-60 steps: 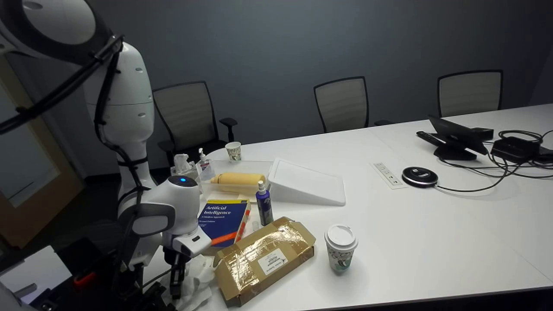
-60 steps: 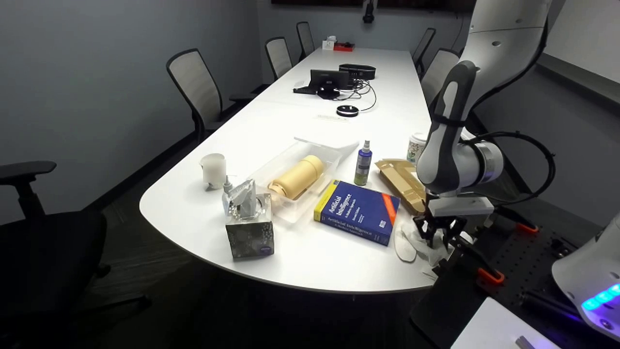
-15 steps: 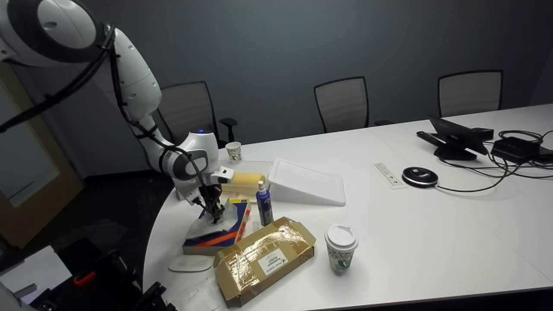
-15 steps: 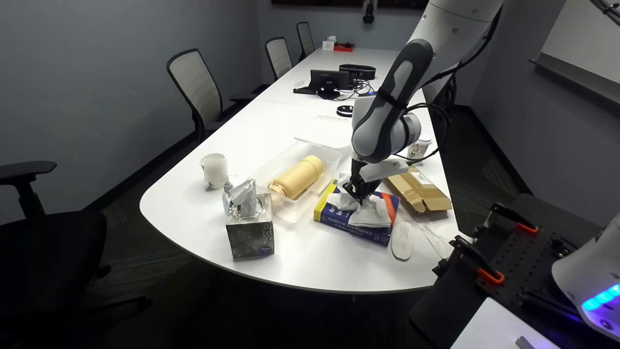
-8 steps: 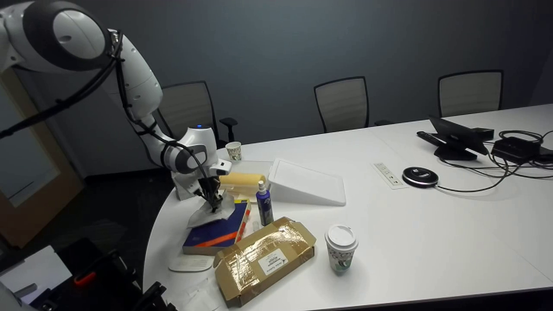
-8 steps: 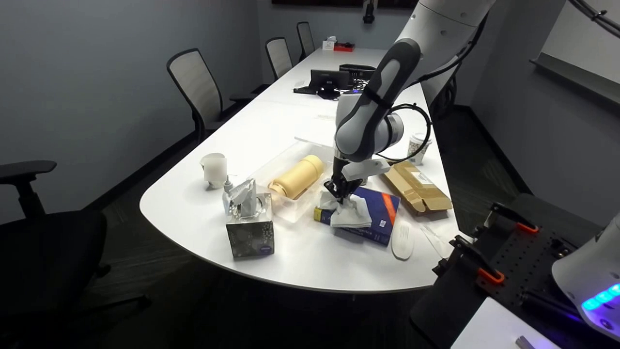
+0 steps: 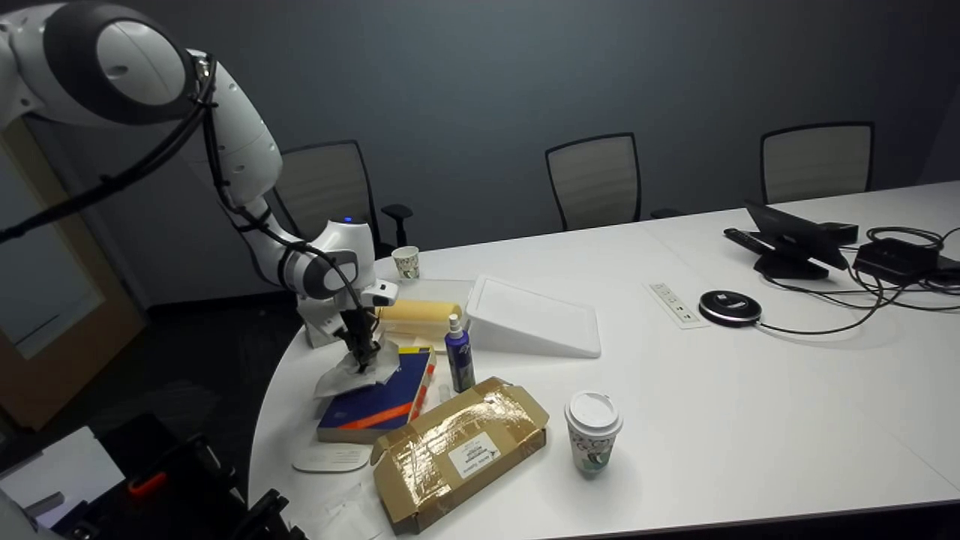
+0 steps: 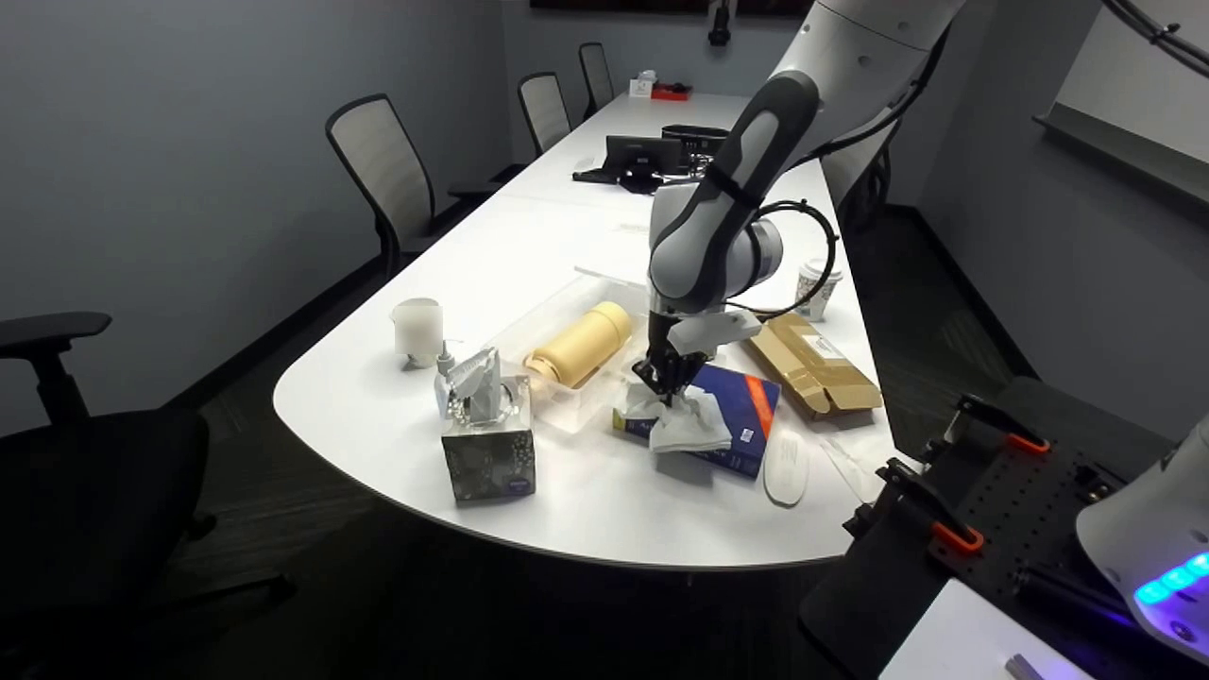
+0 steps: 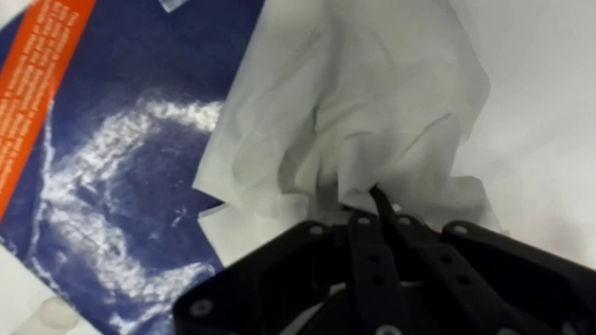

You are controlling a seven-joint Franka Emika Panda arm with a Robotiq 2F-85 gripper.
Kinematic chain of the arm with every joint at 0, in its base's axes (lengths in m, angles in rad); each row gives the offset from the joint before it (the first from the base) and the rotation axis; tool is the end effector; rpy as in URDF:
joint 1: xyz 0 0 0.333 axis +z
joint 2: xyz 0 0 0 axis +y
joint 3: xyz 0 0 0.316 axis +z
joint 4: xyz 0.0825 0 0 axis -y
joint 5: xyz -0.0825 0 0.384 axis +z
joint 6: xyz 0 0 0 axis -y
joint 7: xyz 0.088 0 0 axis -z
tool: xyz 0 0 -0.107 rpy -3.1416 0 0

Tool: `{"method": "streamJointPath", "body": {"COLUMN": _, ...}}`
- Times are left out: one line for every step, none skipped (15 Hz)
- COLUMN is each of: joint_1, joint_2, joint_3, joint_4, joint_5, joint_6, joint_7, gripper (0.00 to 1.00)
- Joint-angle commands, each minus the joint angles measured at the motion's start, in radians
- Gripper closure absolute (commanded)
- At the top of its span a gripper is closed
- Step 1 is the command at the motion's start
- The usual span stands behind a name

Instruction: Pick up the wipe and clean the top of the book

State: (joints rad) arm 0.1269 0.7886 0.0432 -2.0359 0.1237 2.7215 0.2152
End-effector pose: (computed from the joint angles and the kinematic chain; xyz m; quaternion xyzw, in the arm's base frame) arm 0.5493 0.0916 0.0428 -0.9943 0.0856 0.0581 0.0273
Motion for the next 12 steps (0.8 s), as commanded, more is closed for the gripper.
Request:
{"method": "streamJointPath", "body": {"joint_1": 0.003, "joint_2": -0.019, "joint_3": -0.051, "joint_4": -0.015, "joint_5": -0.016, "joint_6": -0.056, "joint_7": 0.013, "gripper": 0.99}}
{"method": "streamJointPath", "body": {"joint_1": 0.011, "joint_2": -0.02, "joint_3": -0.074, "joint_4": -0.012, "joint_5": -0.021, "joint_6": -0.055, "joint_7": 0.028, "gripper": 0.99}}
{"method": "streamJointPath", "body": {"joint_1": 0.012, "joint_2": -0.019, "joint_3": -0.088, "joint_4": -0.007, "joint_5": -0.022, "joint_6": -0.051, "joint_7": 0.035, "gripper": 0.99}}
{"method": "streamJointPath", "body": {"joint_1": 0.017, "joint_2": -0.016, "joint_3": -0.108, "joint_4": -0.001, "joint_5": -0.025, "joint_6": -0.044, "joint_7": 0.045, "gripper": 0.99}}
{"method": "streamJointPath", "body": {"joint_1": 0.021, "joint_2": -0.013, "joint_3": -0.123, "joint_4": 0.004, "joint_5": -0.028, "joint_6": -0.032, "joint_7": 0.053, "gripper": 0.99}}
{"method": "streamJointPath", "body": {"joint_1": 0.024, "joint_2": -0.008, "joint_3": -0.137, "joint_4": 0.009, "joint_5": -0.03, "joint_6": -0.023, "joint_7": 0.058, "gripper": 0.99}}
{"method": "streamJointPath", "body": {"joint_1": 0.025, "joint_2": -0.006, "joint_3": -0.144, "joint_4": 0.014, "joint_5": -0.028, "joint_6": -0.012, "joint_7": 0.062, "gripper": 0.99}}
{"method": "streamJointPath", "body": {"joint_1": 0.025, "joint_2": -0.002, "joint_3": -0.149, "joint_4": 0.02, "joint_5": -0.026, "joint_6": -0.002, "joint_7": 0.064, "gripper": 0.99}}
{"method": "streamJointPath", "body": {"joint_1": 0.02, "joint_2": -0.002, "joint_3": -0.146, "joint_4": 0.023, "joint_5": -0.021, "joint_6": 0.004, "joint_7": 0.06, "gripper": 0.99}}
{"method": "streamJointPath", "body": {"joint_1": 0.015, "joint_2": -0.003, "joint_3": -0.139, "joint_4": 0.024, "joint_5": -0.017, "joint_6": 0.007, "joint_7": 0.054, "gripper": 0.99}}
{"method": "streamJointPath", "body": {"joint_1": 0.006, "joint_2": -0.006, "joint_3": -0.122, "joint_4": 0.024, "joint_5": -0.008, "joint_6": 0.005, "joint_7": 0.045, "gripper": 0.99}}
{"method": "streamJointPath", "body": {"joint_1": -0.003, "joint_2": -0.008, "joint_3": -0.107, "joint_4": 0.024, "joint_5": -0.002, "joint_6": 0.003, "joint_7": 0.036, "gripper": 0.99}}
